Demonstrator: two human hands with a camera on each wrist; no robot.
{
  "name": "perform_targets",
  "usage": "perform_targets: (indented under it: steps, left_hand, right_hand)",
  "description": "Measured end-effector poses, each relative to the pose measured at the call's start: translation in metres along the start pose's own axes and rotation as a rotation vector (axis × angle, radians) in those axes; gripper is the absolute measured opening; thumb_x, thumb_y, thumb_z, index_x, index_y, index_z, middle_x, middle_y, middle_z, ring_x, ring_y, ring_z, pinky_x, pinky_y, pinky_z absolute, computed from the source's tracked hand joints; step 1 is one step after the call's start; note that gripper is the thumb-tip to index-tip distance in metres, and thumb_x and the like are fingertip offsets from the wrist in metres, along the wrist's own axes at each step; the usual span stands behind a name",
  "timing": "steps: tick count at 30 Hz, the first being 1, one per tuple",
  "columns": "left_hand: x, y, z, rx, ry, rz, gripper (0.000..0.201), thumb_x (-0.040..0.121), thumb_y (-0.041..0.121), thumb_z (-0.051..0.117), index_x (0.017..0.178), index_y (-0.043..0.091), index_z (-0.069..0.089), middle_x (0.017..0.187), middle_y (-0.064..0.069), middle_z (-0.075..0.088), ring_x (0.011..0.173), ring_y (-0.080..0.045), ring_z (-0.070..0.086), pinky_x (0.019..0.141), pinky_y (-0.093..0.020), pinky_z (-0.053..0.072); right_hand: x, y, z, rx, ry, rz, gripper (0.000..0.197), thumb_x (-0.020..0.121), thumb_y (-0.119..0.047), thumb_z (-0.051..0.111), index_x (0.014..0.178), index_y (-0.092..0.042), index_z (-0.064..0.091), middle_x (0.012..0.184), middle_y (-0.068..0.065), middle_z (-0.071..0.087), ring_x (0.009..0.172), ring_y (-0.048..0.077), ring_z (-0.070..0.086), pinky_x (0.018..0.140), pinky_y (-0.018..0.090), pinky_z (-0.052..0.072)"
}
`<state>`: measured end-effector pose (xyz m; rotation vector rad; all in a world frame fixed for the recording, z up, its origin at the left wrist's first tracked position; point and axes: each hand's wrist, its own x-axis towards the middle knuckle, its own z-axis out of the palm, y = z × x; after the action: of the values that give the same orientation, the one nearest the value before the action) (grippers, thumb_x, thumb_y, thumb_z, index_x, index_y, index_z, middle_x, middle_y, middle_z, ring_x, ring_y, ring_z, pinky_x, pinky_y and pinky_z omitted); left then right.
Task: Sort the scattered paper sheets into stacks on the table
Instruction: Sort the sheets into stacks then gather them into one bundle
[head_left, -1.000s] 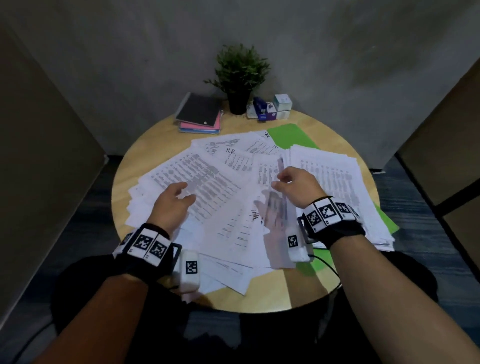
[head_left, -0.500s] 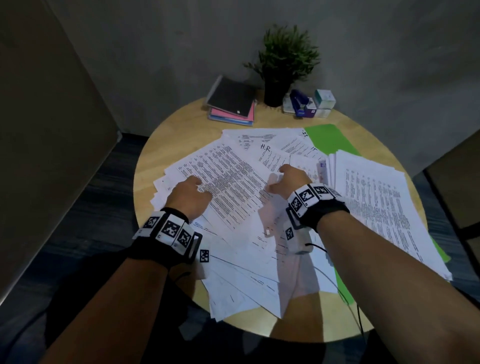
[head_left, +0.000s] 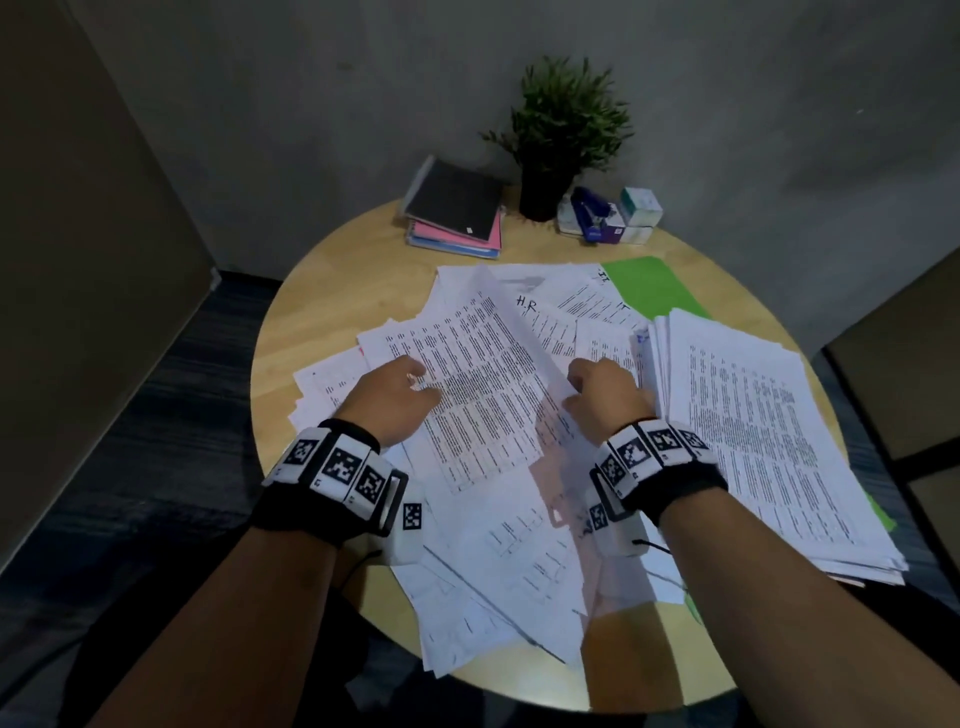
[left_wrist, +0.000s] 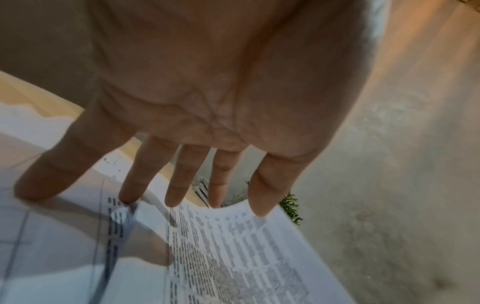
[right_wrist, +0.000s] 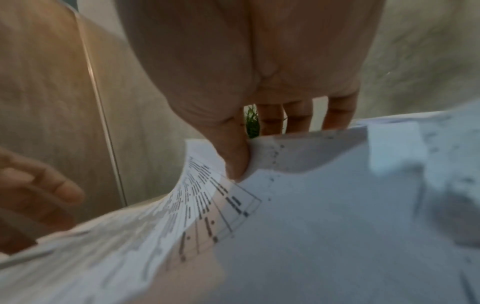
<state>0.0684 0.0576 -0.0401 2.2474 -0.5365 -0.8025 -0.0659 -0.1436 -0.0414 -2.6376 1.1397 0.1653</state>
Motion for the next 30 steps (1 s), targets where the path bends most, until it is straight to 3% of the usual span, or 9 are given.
perform_targets:
  steps: [4,8,11,14,17,22,25,27,30]
  left_hand:
    - [0.007,-0.005,-0.003,-0.208,0.077,0.026,0.051,0.093,0.031,0.060,0.140,0.026,0.040,0.151,-0.006,0.034,0.120,-0.027,0.053,0.103,-0.041,0.043]
    - [0.014,-0.008,-0.009,-0.306,0.189,0.044,0.069,0.090,0.027,0.065,0.147,0.027,0.028,0.150,-0.006,0.032,0.129,-0.030,0.045,0.104,-0.048,0.043]
    - [0.012,-0.004,-0.010,-0.555,0.091,0.067,0.072,0.092,0.021,0.064,0.149,0.030,0.020,0.139,-0.008,0.048,0.119,-0.027,0.053,0.101,-0.050,0.045]
    - [0.006,0.002,-0.009,-0.787,0.044,0.134,0.066,0.092,0.001,0.058,0.145,0.025,0.026,0.119,-0.002,0.063,0.100,-0.016,0.064,0.087,-0.042,0.053]
    - [0.004,0.001,-0.016,-0.950,0.057,0.211,0.059,0.091,-0.008,0.053,0.140,0.020,0.038,0.118,0.003,0.066,0.104,-0.014,0.066,0.086,-0.038,0.053]
    - [-0.007,-0.004,-0.022,-1.013,0.068,0.299,0.037,0.091,-0.009,0.051,0.120,0.014,0.058,0.110,0.002,0.070,0.102,-0.016,0.068,0.082,-0.029,0.056]
    - [-0.010,-0.011,-0.028,-0.931,0.262,0.312,0.038,0.090,-0.008,0.053,0.107,0.025,0.063,0.105,0.007,0.070,0.098,-0.013,0.069,0.086,-0.030,0.054]
    - [-0.009,-0.017,-0.035,-0.888,0.375,0.305,0.042,0.089,-0.008,0.055,0.097,0.033,0.063,0.098,0.013,0.070,0.090,-0.005,0.069,0.080,-0.025,0.054]
    - [-0.007,-0.027,-0.042,-0.844,0.448,0.275,0.038,0.090,-0.005,0.057,0.099,0.032,0.064,0.095,0.014,0.068,0.085,-0.002,0.067,0.078,-0.025,0.054]
  right_hand:
    - [-0.013,0.019,-0.012,0.386,0.088,0.024,0.016,0.092,-0.013,0.055,0.081,-0.017,0.045,0.070,0.002,0.050,0.060,0.019,0.046,0.051,0.024,0.034]
    - [-0.019,0.040,-0.019,0.773,0.212,0.061,0.018,0.089,-0.014,0.060,0.076,-0.021,0.050,0.079,0.008,0.066,0.069,0.025,0.057,0.073,0.036,0.048]
    - [-0.033,0.041,-0.023,0.951,0.271,0.049,0.019,0.089,-0.015,0.060,0.072,-0.021,0.052,0.075,0.007,0.063,0.067,0.022,0.054,0.070,0.034,0.044]
    - [-0.046,0.030,-0.024,1.104,0.264,0.000,0.019,0.089,-0.020,0.059,0.071,-0.017,0.053,0.057,-0.006,0.055,0.052,0.015,0.047,0.057,0.025,0.034]
    - [-0.051,0.016,-0.023,1.123,0.261,-0.041,0.034,0.082,-0.035,0.058,0.083,-0.002,0.050,0.051,0.009,0.045,0.046,0.025,0.038,0.054,0.035,0.031]
    - [-0.051,-0.008,-0.022,1.129,0.216,-0.100,0.032,0.097,-0.025,0.047,0.093,0.006,0.043,0.040,0.019,0.038,0.032,0.026,0.031,0.041,0.038,0.029]
    - [-0.041,-0.014,-0.016,1.024,0.142,-0.078,0.037,0.100,-0.034,0.043,0.087,-0.002,0.053,0.053,0.017,0.054,0.050,0.032,0.047,0.059,0.034,0.045]
    - [-0.029,-0.009,-0.010,0.760,0.114,-0.044,0.040,0.100,-0.041,0.039,0.101,-0.009,0.062,0.091,0.009,0.069,0.083,0.026,0.061,0.080,0.035,0.048]
    - [-0.018,-0.006,0.007,0.277,-0.034,-0.038,0.042,0.098,-0.041,0.042,0.129,-0.014,0.051,0.127,0.008,0.059,0.112,0.026,0.055,0.091,0.031,0.041]
